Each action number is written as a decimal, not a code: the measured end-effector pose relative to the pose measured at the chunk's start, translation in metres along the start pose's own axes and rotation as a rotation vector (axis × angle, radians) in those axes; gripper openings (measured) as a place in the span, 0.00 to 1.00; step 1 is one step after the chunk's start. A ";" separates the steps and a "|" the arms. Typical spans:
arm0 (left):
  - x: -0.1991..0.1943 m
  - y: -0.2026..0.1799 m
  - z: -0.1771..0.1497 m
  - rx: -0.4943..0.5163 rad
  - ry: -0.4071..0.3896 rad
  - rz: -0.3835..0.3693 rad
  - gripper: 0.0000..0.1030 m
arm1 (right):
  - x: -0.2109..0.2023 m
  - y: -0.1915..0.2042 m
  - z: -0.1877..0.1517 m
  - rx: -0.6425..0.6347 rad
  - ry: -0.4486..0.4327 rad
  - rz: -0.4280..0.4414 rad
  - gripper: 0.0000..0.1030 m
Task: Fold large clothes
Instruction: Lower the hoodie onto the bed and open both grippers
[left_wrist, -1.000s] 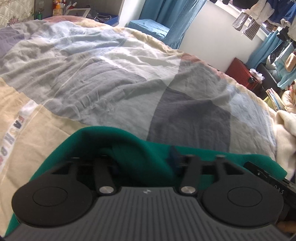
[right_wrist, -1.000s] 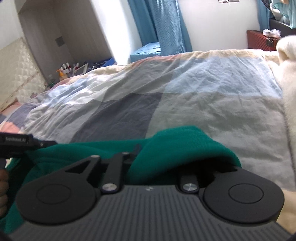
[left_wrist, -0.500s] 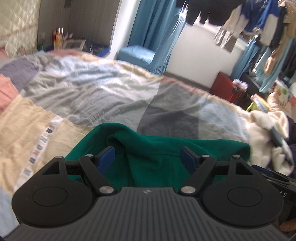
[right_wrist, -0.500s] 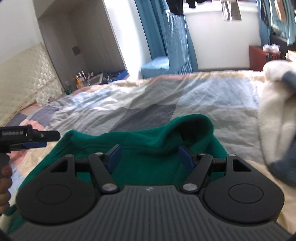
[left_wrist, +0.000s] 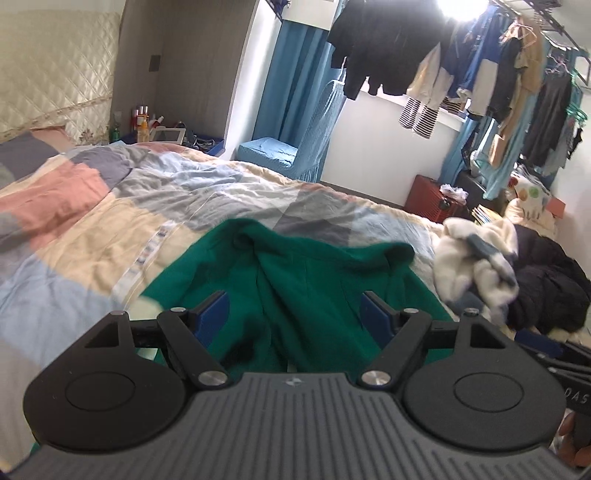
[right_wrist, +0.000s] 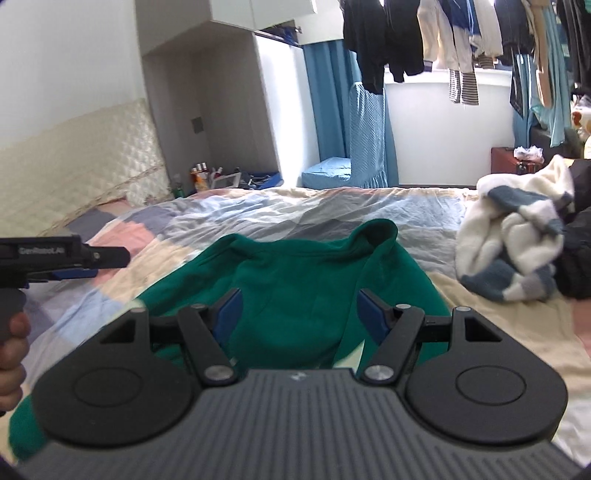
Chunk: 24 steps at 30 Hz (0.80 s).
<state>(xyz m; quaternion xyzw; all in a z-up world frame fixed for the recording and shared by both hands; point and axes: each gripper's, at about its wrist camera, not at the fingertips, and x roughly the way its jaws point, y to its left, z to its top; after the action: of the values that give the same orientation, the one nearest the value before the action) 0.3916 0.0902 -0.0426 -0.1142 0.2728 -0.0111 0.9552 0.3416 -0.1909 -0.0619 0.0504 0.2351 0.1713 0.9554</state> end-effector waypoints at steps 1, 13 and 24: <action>-0.015 -0.002 -0.010 0.003 -0.005 -0.003 0.79 | -0.012 0.004 -0.005 -0.001 0.000 0.003 0.68; -0.096 0.051 -0.078 -0.105 0.033 0.013 0.79 | -0.101 0.024 -0.068 0.058 0.006 0.025 0.68; -0.094 0.198 -0.077 -0.417 0.056 0.154 0.79 | -0.096 0.023 -0.103 0.104 0.063 -0.011 0.68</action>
<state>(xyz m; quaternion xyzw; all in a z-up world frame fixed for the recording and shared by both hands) 0.2631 0.2742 -0.1018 -0.2877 0.3037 0.1153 0.9009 0.2071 -0.2018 -0.1073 0.0932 0.2741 0.1553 0.9445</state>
